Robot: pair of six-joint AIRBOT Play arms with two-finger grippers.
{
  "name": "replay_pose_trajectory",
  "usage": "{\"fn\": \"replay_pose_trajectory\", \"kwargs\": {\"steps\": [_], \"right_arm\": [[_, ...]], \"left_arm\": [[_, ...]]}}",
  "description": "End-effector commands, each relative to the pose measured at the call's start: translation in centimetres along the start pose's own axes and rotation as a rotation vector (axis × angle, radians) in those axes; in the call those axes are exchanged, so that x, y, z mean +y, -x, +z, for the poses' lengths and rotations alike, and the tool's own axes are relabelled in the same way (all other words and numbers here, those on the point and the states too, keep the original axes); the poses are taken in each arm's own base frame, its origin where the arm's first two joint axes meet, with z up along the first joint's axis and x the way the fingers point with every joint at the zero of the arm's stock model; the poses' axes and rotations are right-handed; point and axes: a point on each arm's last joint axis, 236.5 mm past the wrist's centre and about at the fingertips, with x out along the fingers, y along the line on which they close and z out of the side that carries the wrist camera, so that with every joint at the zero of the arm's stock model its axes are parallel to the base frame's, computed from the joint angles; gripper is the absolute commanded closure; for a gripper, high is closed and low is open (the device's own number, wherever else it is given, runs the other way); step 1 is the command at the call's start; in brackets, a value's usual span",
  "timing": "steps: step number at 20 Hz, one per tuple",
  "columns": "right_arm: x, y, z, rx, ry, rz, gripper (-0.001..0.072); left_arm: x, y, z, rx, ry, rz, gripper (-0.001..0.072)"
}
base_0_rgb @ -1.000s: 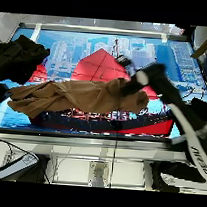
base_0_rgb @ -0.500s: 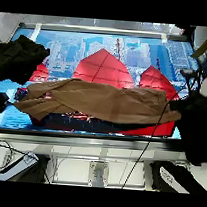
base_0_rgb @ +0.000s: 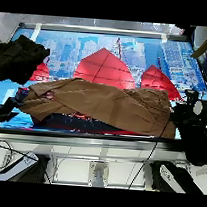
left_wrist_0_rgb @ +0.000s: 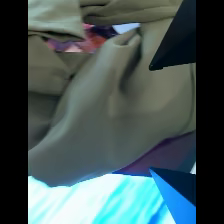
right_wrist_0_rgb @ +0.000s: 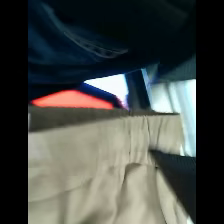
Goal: Fold the clothes and pants, and hang the long-sleeved shirts on hangers.
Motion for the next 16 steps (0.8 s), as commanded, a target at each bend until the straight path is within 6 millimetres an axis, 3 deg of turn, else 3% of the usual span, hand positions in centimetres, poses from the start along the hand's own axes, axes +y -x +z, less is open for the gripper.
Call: {"fn": "replay_pose_trajectory", "kwargs": {"steps": [1,3,6,9,13,15,16], "right_arm": [[-0.6,3.2,3.8,-0.133,-0.051,0.019,0.0241],[-1.2,6.5,6.6,-0.234,-0.070,0.022,0.0241],[-1.2,9.5,8.6,-0.316,-0.089,0.045,0.0241],[0.9,9.6,8.0,-0.288,-0.048,0.129,0.0241],[2.3,9.9,8.0,-0.288,-0.054,0.192,0.0241],[2.7,9.9,8.0,-0.288,-0.057,0.212,0.0242],[2.8,10.0,8.0,-0.288,-0.058,0.217,0.0242]], "left_arm": [[0.0,0.3,4.1,-0.177,0.056,-0.011,-0.0007],[0.6,0.2,4.5,-0.193,0.056,0.010,-0.0005],[1.4,-1.7,2.1,-0.067,0.075,0.009,-0.0005],[2.4,-3.3,1.4,-0.021,0.107,0.015,-0.0003],[2.3,-4.8,2.5,-0.049,0.200,-0.027,0.0002],[0.1,-4.7,3.9,-0.093,0.269,-0.134,0.0013],[-1.7,-4.1,5.3,-0.138,0.259,-0.211,0.0093]]}}
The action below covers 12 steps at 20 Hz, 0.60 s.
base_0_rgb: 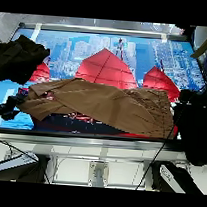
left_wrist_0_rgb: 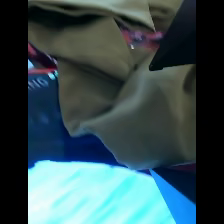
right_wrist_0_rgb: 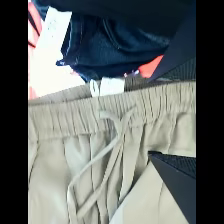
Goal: Fold the clothes and pants, and hang the long-sleeved shirts on hangers.
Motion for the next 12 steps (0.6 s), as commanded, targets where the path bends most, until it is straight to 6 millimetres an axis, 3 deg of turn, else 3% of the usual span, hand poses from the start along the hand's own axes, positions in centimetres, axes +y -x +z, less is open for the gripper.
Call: {"fn": "replay_pose_trajectory", "kwargs": {"steps": [1,3,6,10,12], "right_arm": [[1.0,0.1,0.1,-0.001,-0.006,0.041,0.0242],[1.0,0.1,0.3,-0.009,-0.007,0.041,0.0242],[1.4,0.2,1.1,-0.045,-0.022,0.062,0.0242],[2.2,0.2,1.1,-0.043,-0.030,0.091,0.0242],[2.2,0.2,1.3,-0.052,-0.029,0.090,0.0242]], "left_arm": [[-5.7,0.8,2.9,-0.098,0.043,-0.237,0.0149],[-11.7,2.7,3.5,-0.127,-0.095,-0.420,0.0149],[-16.3,1.7,2.1,-0.100,-0.368,-0.376,0.0149],[-18.3,0.7,2.8,-0.131,-0.512,-0.185,0.0149],[-16.2,0.3,2.3,-0.087,-0.550,-0.053,0.0149]]}}
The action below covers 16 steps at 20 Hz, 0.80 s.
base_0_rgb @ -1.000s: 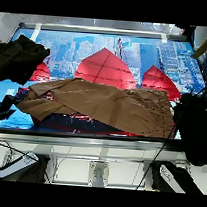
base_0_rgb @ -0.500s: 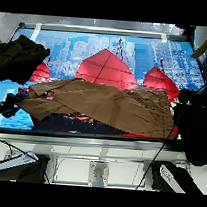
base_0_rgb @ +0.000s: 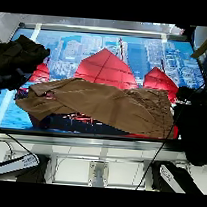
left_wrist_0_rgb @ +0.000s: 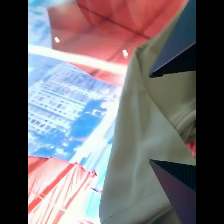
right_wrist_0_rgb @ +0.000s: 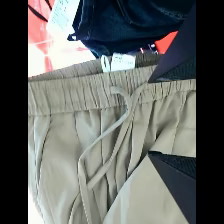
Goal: Fold the clothes and pants, and hang the long-sleeved shirts on hangers.
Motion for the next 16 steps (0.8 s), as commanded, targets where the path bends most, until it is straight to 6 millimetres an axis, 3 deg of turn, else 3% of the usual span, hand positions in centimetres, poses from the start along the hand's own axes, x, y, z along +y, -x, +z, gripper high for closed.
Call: {"fn": "replay_pose_trajectory", "kwargs": {"steps": [1,4,10,13,16], "right_arm": [[0.3,0.0,0.4,-0.016,-0.003,0.011,0.0242],[0.3,0.0,0.4,-0.016,0.000,0.011,0.0242],[0.3,0.0,0.4,-0.017,0.064,0.010,0.0242],[0.3,0.0,0.4,-0.017,0.079,0.010,0.0242],[0.3,0.0,0.8,-0.033,0.079,0.010,0.0242]], "left_arm": [[2.7,0.1,-1.5,0.103,-0.059,0.219,0.0149],[5.5,0.1,-4.3,0.216,0.061,0.283,0.0149],[5.3,-4.3,-8.5,0.358,0.127,0.233,0.0149],[5.6,-5.5,-9.0,0.358,0.160,0.239,0.0149],[4.5,-6.8,-8.7,0.332,0.216,0.194,0.0167]]}}
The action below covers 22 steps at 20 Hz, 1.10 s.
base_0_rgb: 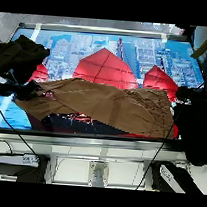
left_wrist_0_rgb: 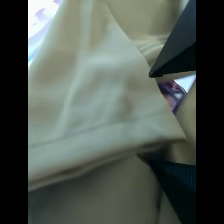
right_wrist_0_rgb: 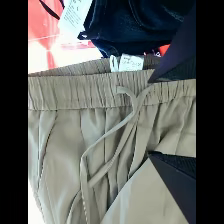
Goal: Fold the clothes and pants, and hang the long-sleeved shirts on hangers.
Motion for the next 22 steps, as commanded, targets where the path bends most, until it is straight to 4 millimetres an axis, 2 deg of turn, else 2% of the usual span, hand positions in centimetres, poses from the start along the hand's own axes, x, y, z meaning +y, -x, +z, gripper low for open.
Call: {"fn": "replay_pose_trajectory", "kwargs": {"steps": [1,2,3,4,6,8,10,13,16,18,22], "right_arm": [[0.0,0.0,0.5,-0.022,0.011,-0.001,0.0242],[0.0,0.0,0.6,-0.025,0.011,-0.001,0.0242],[0.0,0.0,0.6,-0.025,0.011,-0.001,0.0242],[0.0,0.0,0.6,-0.025,0.011,-0.001,0.0243],[-0.5,0.0,0.6,-0.025,0.023,-0.022,0.0243],[-2.4,0.2,0.4,-0.014,0.083,-0.103,0.0244],[-3.9,0.3,0.1,0.006,0.108,-0.168,0.0243],[-4.3,-0.8,-0.7,0.061,0.128,-0.174,0.0242],[-4.5,-5.0,-1.2,0.152,0.131,-0.162,0.0239],[-4.4,-9.4,-1.2,0.191,0.130,-0.138,0.0234],[-4.1,-17.1,1.0,0.211,0.139,-0.093,0.0228]], "left_arm": [[-1.8,-1.1,0.9,-0.032,0.075,-0.072,0.0238],[-2.8,-1.1,1.8,-0.075,0.075,-0.107,0.0372],[-3.5,-0.9,2.9,-0.120,0.058,-0.136,0.0638],[-4.2,-0.8,3.6,-0.153,0.041,-0.159,0.0697],[-5.6,-0.1,4.3,-0.171,0.049,-0.210,0.0698],[-7.0,1.6,4.9,-0.171,-0.008,-0.234,0.0698],[-8.6,4.2,6.0,-0.207,-0.064,-0.262,0.0697],[-10.9,8.6,7.7,-0.307,-0.120,-0.292,0.0698],[-12.4,12.2,8.2,-0.384,-0.182,-0.305,0.0698],[-12.6,13.5,8.3,-0.409,-0.193,-0.307,0.0698],[-12.3,13.9,7.8,-0.390,-0.201,-0.303,0.0697]]}}
